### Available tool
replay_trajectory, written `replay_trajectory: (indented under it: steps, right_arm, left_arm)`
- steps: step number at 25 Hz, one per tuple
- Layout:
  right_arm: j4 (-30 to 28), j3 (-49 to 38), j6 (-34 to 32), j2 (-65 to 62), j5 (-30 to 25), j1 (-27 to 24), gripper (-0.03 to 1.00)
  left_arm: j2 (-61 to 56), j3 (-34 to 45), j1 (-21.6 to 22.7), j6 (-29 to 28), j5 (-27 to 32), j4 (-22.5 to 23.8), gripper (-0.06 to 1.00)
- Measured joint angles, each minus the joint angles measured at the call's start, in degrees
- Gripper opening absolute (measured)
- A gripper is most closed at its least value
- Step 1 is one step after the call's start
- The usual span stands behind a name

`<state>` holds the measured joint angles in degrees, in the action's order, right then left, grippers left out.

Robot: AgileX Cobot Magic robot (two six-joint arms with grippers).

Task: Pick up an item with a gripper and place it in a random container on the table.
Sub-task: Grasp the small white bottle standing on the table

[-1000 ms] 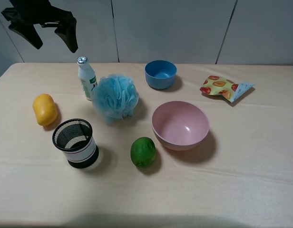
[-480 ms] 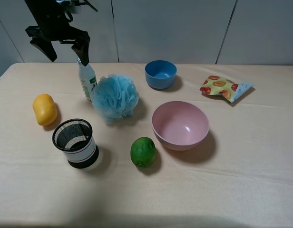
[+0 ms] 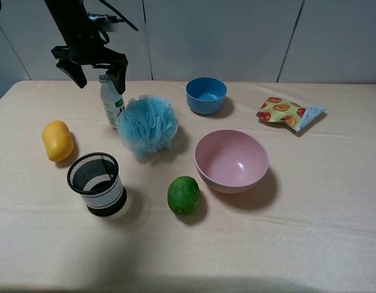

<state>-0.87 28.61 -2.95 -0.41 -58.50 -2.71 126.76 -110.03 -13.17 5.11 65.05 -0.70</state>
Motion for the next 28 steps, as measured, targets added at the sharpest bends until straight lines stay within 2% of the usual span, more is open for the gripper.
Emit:
replay_trajectory:
  steps: [17, 24, 28]
  right_arm:
    - [0.00, 0.00, 0.00, 0.00, 0.00, 0.00, 0.69]
    - [0.00, 0.00, 0.00, 0.00, 0.00, 0.00, 0.69]
    - [0.00, 0.00, 0.00, 0.00, 0.00, 0.00, 0.69]
  left_arm:
    - [4.78, -0.06, -0.03, 0.00, -4.96, 0.04, 0.88]
    - [5.10, -0.06, -0.56, 0.00, -4.95, 0.04, 0.72]
    - [5.15, -0.06, -0.77, 0.00, -5.01, -0.01, 0.53]
